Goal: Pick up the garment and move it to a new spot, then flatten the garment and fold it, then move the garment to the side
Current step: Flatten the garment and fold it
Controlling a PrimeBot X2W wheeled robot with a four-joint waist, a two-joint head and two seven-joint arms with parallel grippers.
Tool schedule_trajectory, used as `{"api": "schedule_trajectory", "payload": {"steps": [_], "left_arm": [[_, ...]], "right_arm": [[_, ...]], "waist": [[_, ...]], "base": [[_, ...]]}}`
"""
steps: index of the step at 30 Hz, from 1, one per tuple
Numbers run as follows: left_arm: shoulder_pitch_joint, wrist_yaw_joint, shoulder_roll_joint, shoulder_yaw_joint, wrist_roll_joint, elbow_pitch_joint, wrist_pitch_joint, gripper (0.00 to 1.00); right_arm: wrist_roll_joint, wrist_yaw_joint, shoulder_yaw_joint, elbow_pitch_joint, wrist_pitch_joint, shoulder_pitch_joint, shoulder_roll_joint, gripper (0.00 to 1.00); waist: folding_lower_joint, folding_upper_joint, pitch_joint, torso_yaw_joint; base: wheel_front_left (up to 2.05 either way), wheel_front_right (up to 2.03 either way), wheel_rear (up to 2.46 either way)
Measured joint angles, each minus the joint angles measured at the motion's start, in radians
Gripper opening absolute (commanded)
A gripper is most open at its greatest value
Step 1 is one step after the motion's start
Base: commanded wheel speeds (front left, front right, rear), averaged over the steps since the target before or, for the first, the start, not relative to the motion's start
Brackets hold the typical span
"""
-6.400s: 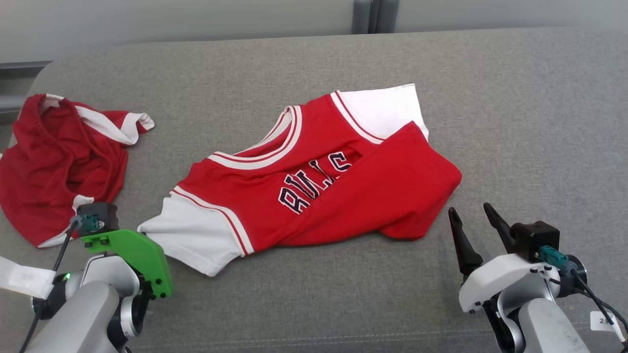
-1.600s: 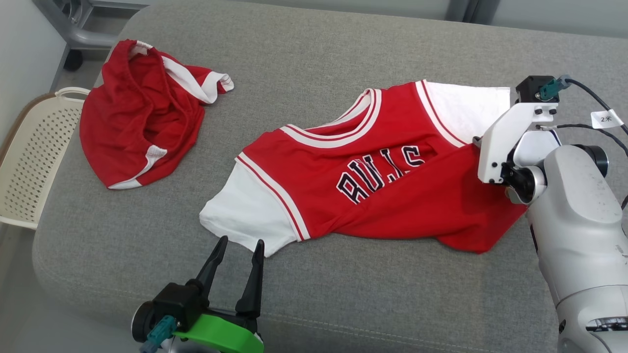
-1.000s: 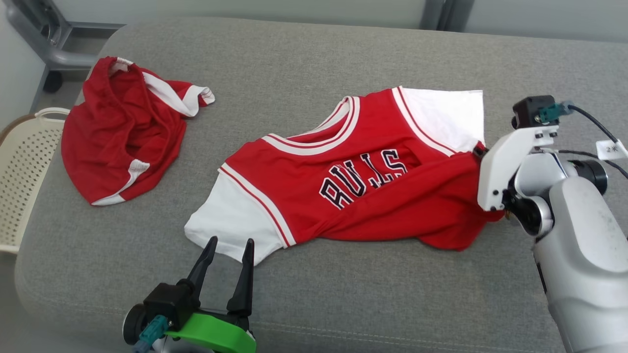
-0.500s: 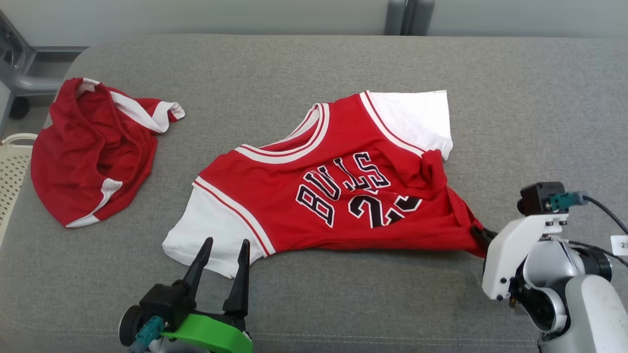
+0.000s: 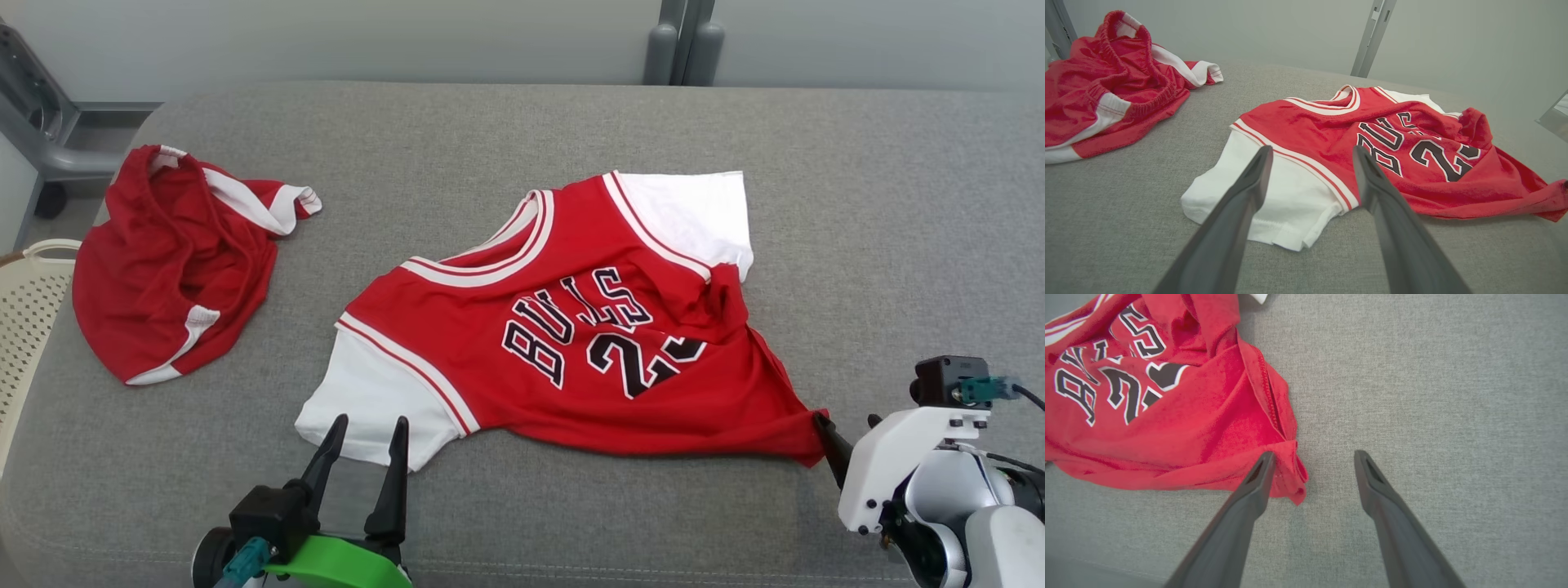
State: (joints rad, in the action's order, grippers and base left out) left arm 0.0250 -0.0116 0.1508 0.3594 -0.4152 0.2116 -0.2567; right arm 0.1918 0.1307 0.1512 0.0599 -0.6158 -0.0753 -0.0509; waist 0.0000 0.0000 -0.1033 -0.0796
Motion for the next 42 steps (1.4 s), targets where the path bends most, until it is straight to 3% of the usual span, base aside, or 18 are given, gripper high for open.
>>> {"api": "schedule_trajectory", "payload": {"steps": [11, 21, 29, 42], "left_arm": [[-0.049, 0.043, 0.022, -0.045, -0.031, 0.006, 0.001, 1.0], [-0.08, 0.093, 0.031, -0.101, -0.074, 0.016, 0.014, 1.0], [-0.101, 0.126, 0.044, -0.122, -0.085, 0.014, 0.033, 1.0], [-0.162, 0.154, 0.097, -0.134, -0.059, -0.041, 0.028, 1.0]], "right_arm": [[0.184, 0.0, 0.037, 0.049, 0.269, 0.061, 0.002, 1.0], [0.306, 0.0, -0.01, 0.163, 0.645, 0.086, 0.002, 1.0], [0.216, 0.0, -0.049, 0.219, 0.836, 0.087, 0.002, 1.0], [0.037, 0.0, -0.151, 0.199, 0.872, 0.144, 0.002, 1.0]], "waist": [[0.0, 0.0, 0.071, -0.001], [0.0, 0.0, 0.135, 0.016], [0.0, 0.0, 0.155, 0.035], [0.0, 0.0, 0.168, 0.029]], "base": [[0.0, 0.0, 0.0], [0.0, 0.0, 0.0], [0.0, 0.0, 0.0], [0.0, 0.0, 0.0]]}}
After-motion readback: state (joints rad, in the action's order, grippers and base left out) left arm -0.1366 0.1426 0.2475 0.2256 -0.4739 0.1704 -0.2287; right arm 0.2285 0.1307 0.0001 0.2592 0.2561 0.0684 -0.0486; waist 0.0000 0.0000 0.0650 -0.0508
